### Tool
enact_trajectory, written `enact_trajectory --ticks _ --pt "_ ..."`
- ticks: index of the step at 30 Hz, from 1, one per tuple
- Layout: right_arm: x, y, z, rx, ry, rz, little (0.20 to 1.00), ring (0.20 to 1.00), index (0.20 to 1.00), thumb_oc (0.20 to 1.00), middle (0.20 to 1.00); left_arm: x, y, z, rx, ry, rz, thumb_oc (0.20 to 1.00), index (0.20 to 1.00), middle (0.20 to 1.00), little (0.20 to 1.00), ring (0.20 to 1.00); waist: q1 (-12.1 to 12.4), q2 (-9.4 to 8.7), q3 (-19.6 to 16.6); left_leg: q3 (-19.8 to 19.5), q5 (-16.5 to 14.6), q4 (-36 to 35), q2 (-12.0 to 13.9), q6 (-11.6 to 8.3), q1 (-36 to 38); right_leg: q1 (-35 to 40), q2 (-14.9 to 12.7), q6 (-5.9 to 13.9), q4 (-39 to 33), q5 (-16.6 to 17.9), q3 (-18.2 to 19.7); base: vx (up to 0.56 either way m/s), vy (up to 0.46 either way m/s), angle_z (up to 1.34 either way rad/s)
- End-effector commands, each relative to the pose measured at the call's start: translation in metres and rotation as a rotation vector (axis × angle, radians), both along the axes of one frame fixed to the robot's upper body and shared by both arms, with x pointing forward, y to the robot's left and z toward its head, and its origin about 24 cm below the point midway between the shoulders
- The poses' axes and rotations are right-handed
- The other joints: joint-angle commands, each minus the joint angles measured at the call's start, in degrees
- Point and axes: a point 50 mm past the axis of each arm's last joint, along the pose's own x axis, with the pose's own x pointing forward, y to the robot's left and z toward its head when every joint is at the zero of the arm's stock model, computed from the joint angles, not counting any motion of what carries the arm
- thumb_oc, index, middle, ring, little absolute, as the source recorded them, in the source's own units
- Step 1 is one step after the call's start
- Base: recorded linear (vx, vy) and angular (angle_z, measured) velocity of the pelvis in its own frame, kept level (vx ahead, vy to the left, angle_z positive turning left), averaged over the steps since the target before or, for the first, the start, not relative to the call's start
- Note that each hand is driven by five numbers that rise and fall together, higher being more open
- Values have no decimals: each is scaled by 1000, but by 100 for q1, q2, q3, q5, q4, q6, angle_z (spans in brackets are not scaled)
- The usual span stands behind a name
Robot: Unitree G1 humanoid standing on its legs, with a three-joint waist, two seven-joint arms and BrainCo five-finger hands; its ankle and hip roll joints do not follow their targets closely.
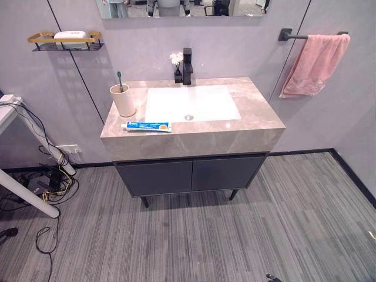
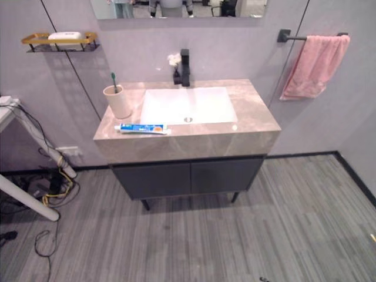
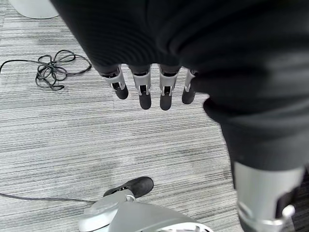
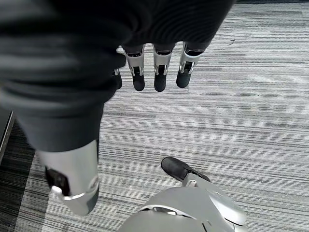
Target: Put brush and paste in cup on sink, flatten towel.
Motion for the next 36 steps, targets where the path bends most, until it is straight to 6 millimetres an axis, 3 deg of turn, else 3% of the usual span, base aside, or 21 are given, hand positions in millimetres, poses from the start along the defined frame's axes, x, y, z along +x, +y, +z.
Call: enact_trajectory --ticks 1,12,19,22,24,26,28,29,30,31,32,36 --pt "10 3 1 -18 -8 37 1000 1000 1000 1000 1000 13 -4 0 9 -14 2 1000 1000 1000 1000 1000 194 -101 -7 -138 -187 3 -167 -14 153 -164 45 110 415 -70 78 0 0 0" --pt "12 -1 1 -16 3 12 1000 1000 1000 1000 1000 24 3 3 32 -28 -41 1000 1000 1000 1000 1000 216 -211 128 -143 -358 379 -237 110 -195 -401 -95 151 718 -59 112 -16 50 0" --pt "21 0 3 30 -33 -75 1000 1000 1000 1000 1000 35 13 8 79 -27 -142 1000 1000 1000 1000 1000 114 -173 333 -249 -459 415 -391 317 -279 -854 -299 277 1564 -86 183 -12 135 5" --pt "22 -1 3 44 -61 -153 1000 1000 1000 1000 1000 34 16 8 94 -17 -169 1000 1000 1000 1000 1000 18 -93 497 -254 -496 326 -572 507 -168 -1276 -425 374 2391 318 458 17 300 3" --pt "22 -2 3 52 -69 -183 1000 1000 1000 1000 1000 33 18 9 93 -19 -157 1000 1000 1000 1000 1000 -47 -26 615 -283 -508 291 -611 580 -97 -1557 -389 319 2853 490 596 20 244 4" --pt "23 -2 4 50 -75 -200 1000 1000 1000 1000 1000 34 20 9 97 -22 -140 1000 1000 1000 1000 1000 -54 45 734 -234 -550 287 -637 626 -101 -1873 -355 296 3168 404 495 27 206 -6" --pt "20 -2 3 51 -67 -207 1000 1000 1000 1000 1000 34 22 10 99 -22 -130 1000 1000 1000 1000 1000 -124 74 726 -247 -569 247 -689 631 -69 -2003 -192 278 3120 286 502 87 104 -16" --pt "17 -1 2 48 -51 -202 1000 1000 1000 1000 1000 34 23 10 99 -24 -119 1000 1000 1000 1000 1000 -196 69 720 -288 -599 161 -761 614 26 -2106 82 233 2808 116 577 126 60 -4" --pt "15 -2 2 42 -42 -202 1000 1000 1000 1000 1000 33 24 10 101 -21 -114 1000 1000 1000 1000 1000 -179 64 707 -275 -596 119 -783 595 52 -2072 91 248 2596 175 547 265 58 -3" --pt "11 -4 1 25 -20 -187 1000 1000 1000 1000 1000 28 24 9 101 3 -119 1000 1000 1000 1000 1000 -176 53 735 -203 -628 -9 -829 506 161 -2280 -255 383 1506 594 145 275 9 14" --pt "11 -5 1 20 -17 -181 1000 1000 1000 1000 1000 27 23 9 102 11 -132 1000 1000 1000 1000 1000 -232 49 744 -228 -655 -41 -843 471 211 -2351 -288 447 1187 777 129 327 -6 15" --pt "8 -4 1 14 2 -165 1000 1000 1000 1000 1000 29 20 8 110 27 -209 1000 1000 1000 1000 1000 -473 65 821 -388 -869 -65 -912 322 607 -2575 -258 630 480 1229 483 307 5 22"
